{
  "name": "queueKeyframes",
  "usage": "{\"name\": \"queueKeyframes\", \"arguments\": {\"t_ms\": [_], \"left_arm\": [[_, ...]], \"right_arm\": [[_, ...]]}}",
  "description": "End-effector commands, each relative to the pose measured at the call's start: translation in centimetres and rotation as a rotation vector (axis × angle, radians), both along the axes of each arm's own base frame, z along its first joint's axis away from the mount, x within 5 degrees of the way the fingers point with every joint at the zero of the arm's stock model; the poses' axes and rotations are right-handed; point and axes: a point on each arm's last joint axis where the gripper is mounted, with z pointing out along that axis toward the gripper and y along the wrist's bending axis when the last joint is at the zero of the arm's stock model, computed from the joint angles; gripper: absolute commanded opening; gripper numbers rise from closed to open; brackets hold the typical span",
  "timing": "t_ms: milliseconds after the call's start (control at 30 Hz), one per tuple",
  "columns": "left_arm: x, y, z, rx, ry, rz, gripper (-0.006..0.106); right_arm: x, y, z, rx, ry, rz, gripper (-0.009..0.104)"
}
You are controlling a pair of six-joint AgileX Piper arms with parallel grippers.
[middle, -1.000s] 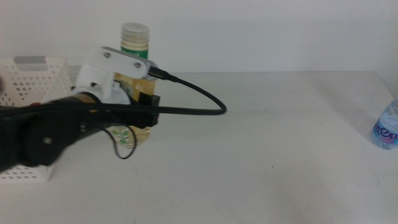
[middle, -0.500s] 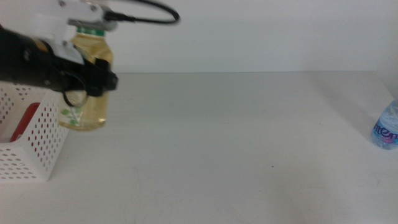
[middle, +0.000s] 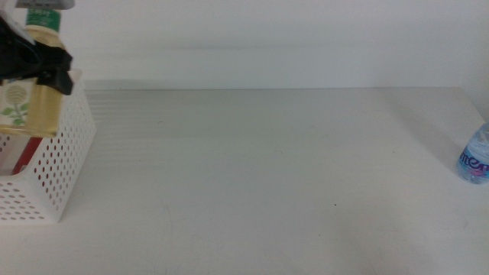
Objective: Use arms to grab the bottles and put them into the dustbin to the left of the table.
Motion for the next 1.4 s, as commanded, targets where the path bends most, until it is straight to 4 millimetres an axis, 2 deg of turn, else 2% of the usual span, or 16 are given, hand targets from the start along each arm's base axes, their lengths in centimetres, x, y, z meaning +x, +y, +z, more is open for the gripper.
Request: {"name": "queueKeyframes", "arguments": {"t_ms": [0, 300, 500, 867, 1267, 1367], "left_arm": [[-0.1, 1.2, 3.4, 0.020, -0.107, 0.024, 0.004], [0.4, 6.2, 1.9, 0.058, -0.023, 0.141, 0.004], [0.9, 8.2, -0.2, 0.055, 0.056, 0.180, 0.004], [2.9, 9.1, -5.0, 0.058, 0.200, 0.170, 0.004], [3.4, 10.1, -7.3, 0.131, 0.283, 0.171, 0.005], [3.6, 10.1, -7.5, 0.120, 0.280, 0.170, 0.010]], "right_arm": [[-0.2, -0.1, 1.2, -0.008, -0.113, -0.008, 0.074], [-0.2, -0.1, 1.2, -0.008, -0.113, -0.008, 0.074], [-0.2, -0.1, 1.2, -0.008, -0.113, -0.008, 0.074], [-0.2, -0.1, 1.2, -0.008, -0.113, -0.008, 0.074], [-0.2, -0.1, 1.2, -0.008, -0.113, -0.008, 0.074], [-0.2, -0.1, 1.2, -0.008, -0.113, -0.008, 0.074]]}}
